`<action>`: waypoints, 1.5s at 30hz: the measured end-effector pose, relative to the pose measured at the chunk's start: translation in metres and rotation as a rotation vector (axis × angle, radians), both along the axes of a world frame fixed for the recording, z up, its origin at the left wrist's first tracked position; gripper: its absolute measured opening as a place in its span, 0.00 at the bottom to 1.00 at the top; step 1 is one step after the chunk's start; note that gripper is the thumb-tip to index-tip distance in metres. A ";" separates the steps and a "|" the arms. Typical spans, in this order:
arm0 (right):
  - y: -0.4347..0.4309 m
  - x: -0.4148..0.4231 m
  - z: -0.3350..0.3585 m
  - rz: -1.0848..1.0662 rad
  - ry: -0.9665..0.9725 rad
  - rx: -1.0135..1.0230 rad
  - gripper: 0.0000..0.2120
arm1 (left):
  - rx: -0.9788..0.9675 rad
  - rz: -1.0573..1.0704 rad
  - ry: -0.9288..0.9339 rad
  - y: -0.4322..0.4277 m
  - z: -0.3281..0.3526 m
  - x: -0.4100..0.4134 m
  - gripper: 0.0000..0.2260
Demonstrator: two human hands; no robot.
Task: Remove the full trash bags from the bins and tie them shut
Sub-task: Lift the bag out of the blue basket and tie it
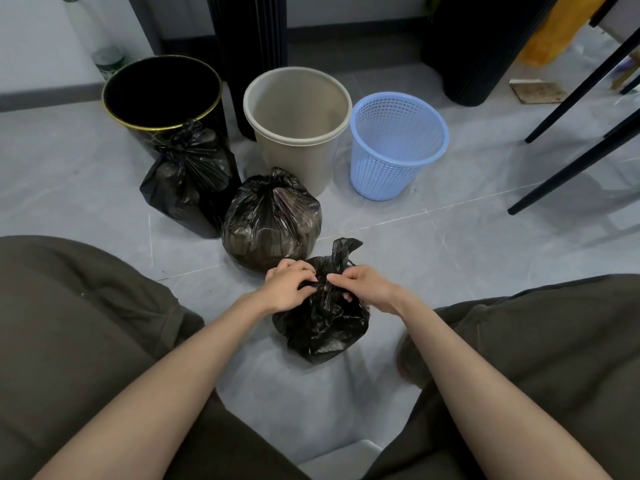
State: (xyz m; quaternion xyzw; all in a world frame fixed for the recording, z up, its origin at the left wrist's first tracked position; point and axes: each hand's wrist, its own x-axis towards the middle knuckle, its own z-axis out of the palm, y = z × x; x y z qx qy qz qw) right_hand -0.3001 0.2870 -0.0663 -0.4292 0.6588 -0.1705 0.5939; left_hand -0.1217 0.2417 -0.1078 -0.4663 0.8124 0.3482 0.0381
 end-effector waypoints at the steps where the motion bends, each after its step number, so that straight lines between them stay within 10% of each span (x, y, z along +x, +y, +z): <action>1: -0.001 -0.004 0.002 0.071 0.097 -0.048 0.17 | -0.004 -0.017 0.011 -0.002 -0.001 0.001 0.11; 9: -0.001 -0.007 -0.003 0.446 0.640 -0.452 0.15 | 0.086 -0.008 0.124 -0.003 0.006 -0.002 0.09; 12: 0.011 -0.007 -0.021 0.319 0.534 -0.556 0.27 | 0.228 0.145 0.123 -0.003 0.011 -0.005 0.10; 21: 0.023 0.008 -0.042 0.185 0.481 -0.535 0.18 | 0.514 0.387 0.323 0.000 0.010 0.002 0.17; 25: 0.024 0.010 -0.050 0.188 0.454 -0.504 0.19 | 0.547 0.368 0.314 0.001 0.013 0.002 0.05; 32: 0.015 0.020 -0.038 -0.094 0.120 -0.420 0.08 | 0.206 0.537 0.108 -0.007 0.001 0.003 0.13; 41: 0.029 -0.002 -0.040 -0.803 -0.291 -0.013 0.19 | 0.103 0.734 -0.114 -0.003 0.002 0.028 0.08; 45: 0.030 -0.012 -0.046 -0.860 -0.355 0.010 0.18 | 0.157 0.837 0.110 -0.005 -0.003 0.021 0.10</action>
